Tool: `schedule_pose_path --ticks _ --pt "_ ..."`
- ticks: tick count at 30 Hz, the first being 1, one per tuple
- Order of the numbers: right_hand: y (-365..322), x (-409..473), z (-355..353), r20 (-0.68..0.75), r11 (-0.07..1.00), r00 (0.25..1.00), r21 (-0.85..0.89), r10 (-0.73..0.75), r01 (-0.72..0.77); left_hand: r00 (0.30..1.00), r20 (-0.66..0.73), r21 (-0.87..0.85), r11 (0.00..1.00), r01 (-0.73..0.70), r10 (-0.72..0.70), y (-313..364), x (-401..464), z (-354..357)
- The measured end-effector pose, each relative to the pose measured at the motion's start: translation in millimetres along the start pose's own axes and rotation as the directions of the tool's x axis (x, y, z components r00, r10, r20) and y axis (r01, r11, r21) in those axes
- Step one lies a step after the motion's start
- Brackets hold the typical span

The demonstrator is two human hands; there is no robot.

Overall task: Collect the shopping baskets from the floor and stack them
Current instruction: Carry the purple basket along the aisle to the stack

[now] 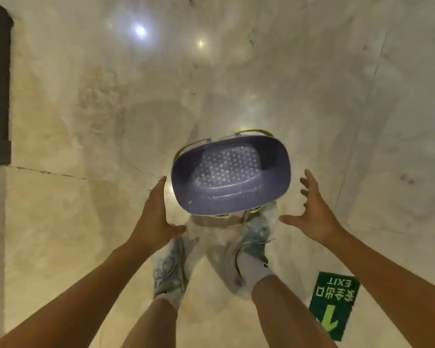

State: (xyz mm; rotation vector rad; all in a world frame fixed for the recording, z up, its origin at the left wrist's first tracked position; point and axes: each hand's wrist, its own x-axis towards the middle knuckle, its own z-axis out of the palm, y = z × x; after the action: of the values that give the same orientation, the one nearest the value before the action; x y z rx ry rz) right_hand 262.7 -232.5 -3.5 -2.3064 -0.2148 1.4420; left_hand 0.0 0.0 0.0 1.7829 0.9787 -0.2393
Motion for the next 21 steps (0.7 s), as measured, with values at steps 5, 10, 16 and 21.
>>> schedule_pose_path --ticks 5,10,16,21 --pt "9.5 58.9 8.2 0.100 0.978 0.995 0.206 -0.009 -0.011 0.992 0.005 -0.123 0.985 0.124 -0.124 -36.6 33.3 35.9" --pt "-3.2 71.2 14.1 0.068 0.945 0.990 0.311 -0.127 0.099 0.986 -0.047 -0.133 0.979 0.155 -0.162 -32.3 34.0 41.6" --pt "-35.2 25.9 -28.5 0.137 0.958 0.971 0.236 -0.197 0.161 0.997 0.013 -0.110 0.991 0.076 -0.075 30.9 17.8 -16.9" --pt "-98.5 -37.5 -98.2 0.049 0.882 0.967 0.423 -0.251 0.208 0.999 0.036 -0.017 1.000 -0.016 0.017 133.8 12.9 -91.1"
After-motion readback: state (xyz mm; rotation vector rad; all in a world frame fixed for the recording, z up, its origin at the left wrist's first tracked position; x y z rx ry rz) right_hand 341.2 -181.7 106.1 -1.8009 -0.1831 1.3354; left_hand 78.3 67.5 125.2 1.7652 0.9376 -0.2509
